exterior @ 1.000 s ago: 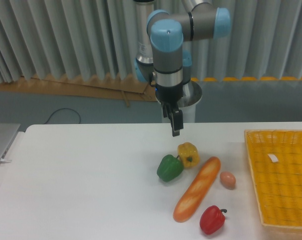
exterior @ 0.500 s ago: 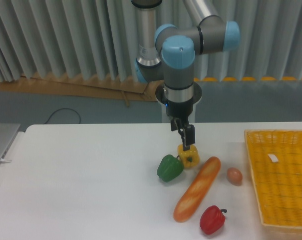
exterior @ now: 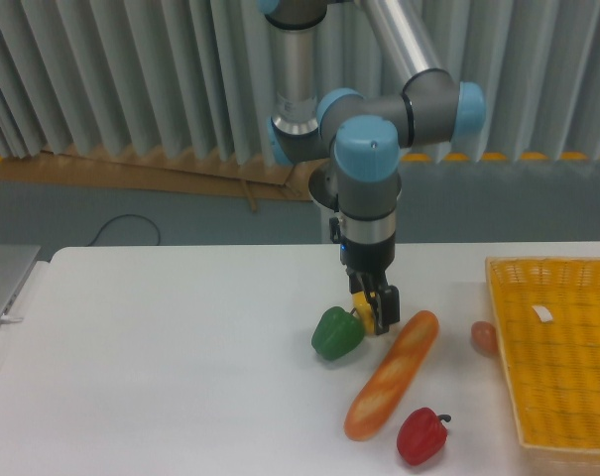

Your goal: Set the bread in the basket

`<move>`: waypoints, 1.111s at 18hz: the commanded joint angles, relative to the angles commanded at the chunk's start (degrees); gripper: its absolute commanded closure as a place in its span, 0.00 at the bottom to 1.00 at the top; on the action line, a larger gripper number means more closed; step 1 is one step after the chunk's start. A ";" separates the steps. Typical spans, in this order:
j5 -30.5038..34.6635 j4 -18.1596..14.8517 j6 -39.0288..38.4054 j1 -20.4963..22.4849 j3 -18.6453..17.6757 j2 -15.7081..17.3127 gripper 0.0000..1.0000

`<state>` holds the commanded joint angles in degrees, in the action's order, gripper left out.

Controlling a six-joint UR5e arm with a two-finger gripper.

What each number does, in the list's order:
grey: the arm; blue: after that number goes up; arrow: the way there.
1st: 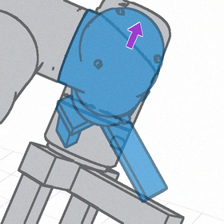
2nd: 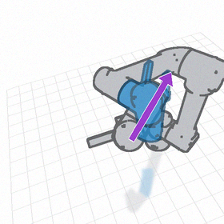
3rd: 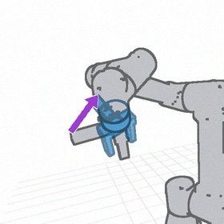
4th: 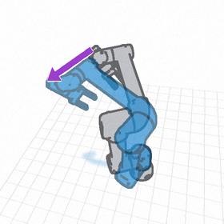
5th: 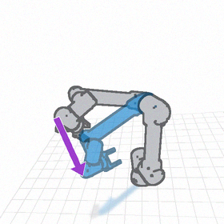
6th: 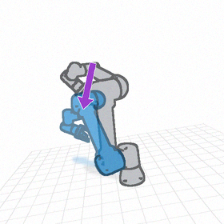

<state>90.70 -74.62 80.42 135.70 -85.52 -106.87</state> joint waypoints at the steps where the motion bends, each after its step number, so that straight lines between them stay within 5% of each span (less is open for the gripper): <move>1: 0.00 0.17 -0.09 0.09 0.17 -0.70 0.00; 20: -0.09 6.33 -0.09 0.70 -0.17 -6.86 0.00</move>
<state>90.62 -68.29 80.33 136.41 -85.69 -113.73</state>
